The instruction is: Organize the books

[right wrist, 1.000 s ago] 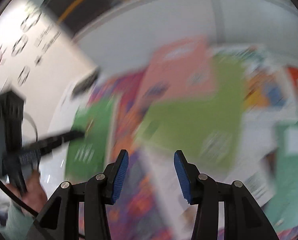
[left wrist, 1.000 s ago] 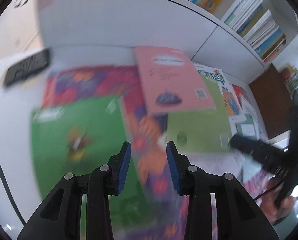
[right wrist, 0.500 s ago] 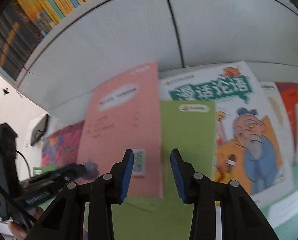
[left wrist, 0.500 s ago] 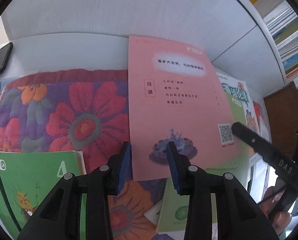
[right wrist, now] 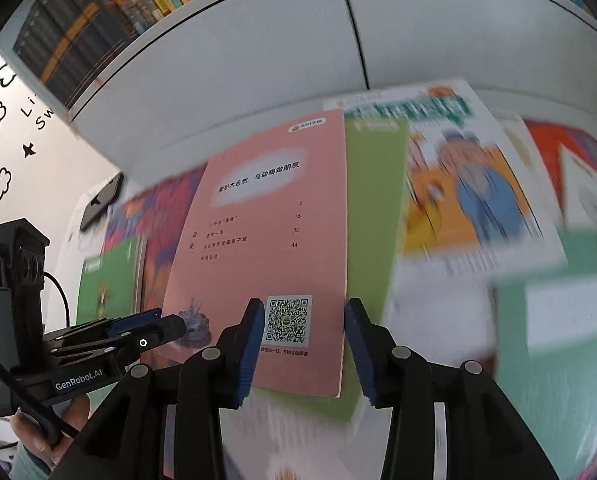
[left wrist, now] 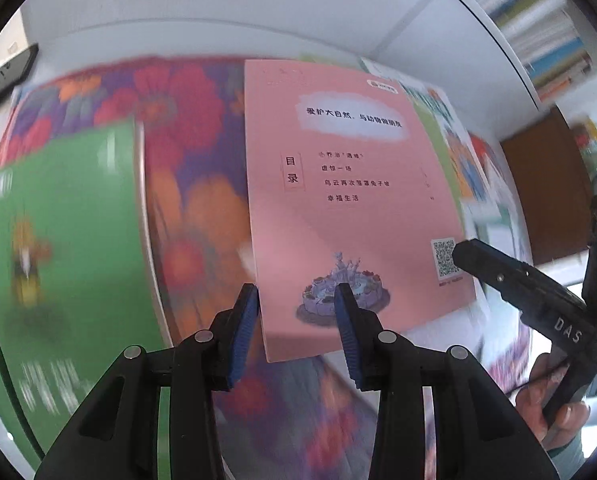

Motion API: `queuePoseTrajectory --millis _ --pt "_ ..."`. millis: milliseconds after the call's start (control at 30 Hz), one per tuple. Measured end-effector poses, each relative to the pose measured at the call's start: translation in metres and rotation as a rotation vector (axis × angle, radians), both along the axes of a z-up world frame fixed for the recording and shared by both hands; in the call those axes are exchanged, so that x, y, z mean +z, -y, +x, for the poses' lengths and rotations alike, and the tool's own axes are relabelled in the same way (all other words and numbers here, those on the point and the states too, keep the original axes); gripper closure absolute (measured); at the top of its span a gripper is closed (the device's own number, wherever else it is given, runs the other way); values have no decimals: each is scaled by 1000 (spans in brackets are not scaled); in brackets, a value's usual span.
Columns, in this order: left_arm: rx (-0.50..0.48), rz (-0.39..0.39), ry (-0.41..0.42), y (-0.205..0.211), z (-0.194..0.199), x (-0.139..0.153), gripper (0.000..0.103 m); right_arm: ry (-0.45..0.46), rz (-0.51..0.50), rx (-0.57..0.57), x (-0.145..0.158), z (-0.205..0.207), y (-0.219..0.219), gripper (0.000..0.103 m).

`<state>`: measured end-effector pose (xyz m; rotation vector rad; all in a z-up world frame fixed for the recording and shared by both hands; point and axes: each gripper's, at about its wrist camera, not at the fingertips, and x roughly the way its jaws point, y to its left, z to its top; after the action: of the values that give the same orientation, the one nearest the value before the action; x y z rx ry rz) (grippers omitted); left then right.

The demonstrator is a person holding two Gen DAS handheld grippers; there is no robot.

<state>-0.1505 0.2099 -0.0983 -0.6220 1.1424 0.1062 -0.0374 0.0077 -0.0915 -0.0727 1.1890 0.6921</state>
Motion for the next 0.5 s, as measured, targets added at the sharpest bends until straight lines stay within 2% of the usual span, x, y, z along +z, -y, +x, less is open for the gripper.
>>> queuePoseTrajectory --millis 167,333,500 --pt "-73 -21 -32 54 -45 1 68 -51 5 -23 -2 -43 55 61" --pt "-149 -36 -86 114 -86 -11 68 -80 -17 -34 -7 -89 107 61" --pt "-223 -10 -80 155 -113 -12 68 -161 -68 -11 -31 -131 156 61"
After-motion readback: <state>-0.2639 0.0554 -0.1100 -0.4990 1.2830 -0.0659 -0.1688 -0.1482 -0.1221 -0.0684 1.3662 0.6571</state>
